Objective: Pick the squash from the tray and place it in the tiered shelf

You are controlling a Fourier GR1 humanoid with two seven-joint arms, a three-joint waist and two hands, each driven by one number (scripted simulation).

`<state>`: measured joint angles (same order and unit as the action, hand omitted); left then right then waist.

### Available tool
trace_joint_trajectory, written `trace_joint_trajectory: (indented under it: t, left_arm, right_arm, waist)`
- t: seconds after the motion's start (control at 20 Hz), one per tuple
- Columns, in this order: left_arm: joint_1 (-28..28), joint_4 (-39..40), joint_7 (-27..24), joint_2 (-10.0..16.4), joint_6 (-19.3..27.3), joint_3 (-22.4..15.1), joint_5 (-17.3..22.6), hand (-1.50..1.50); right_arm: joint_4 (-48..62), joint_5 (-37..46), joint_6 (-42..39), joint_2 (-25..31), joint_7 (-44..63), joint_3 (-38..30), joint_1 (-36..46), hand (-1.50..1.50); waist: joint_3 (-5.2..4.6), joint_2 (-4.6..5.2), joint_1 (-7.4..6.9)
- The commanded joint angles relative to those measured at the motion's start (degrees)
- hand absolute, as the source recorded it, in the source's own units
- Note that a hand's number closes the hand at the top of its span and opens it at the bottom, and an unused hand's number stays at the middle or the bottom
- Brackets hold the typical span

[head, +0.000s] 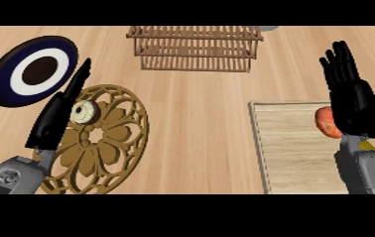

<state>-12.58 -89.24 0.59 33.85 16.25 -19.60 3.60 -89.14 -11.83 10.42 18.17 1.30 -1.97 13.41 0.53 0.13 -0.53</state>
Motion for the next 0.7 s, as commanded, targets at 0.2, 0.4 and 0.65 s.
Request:
trace_joint_trajectory:
  t: [0.2, 0.4, 0.65]
  left_arm:
    - [3.5, -3.3, 3.7, -8.6, 7.4, 7.0, 5.9, 0.0]
    - [5.3, -3.0, 3.4, -9.7, 5.6, 10.0, 11.3, 0.0]
    - [6.2, -2.1, 3.0, -9.7, 2.9, 13.5, 11.9, 0.0]
  right_arm:
    - [7.6, -3.7, -5.8, 8.1, 0.6, -8.9, 3.7, 1.5]
    - [13.0, -5.7, 7.1, 4.8, 4.3, -18.2, 4.6, -1.5]
    - [4.4, -12.0, -8.3, 9.6, -0.4, -20.5, -3.4, -1.5]
  waist:
    - [-0.5, -0.02, -0.22]
    - [-0.48, 0.04, -0.49]
    - [-0.54, -0.25, 0.96]
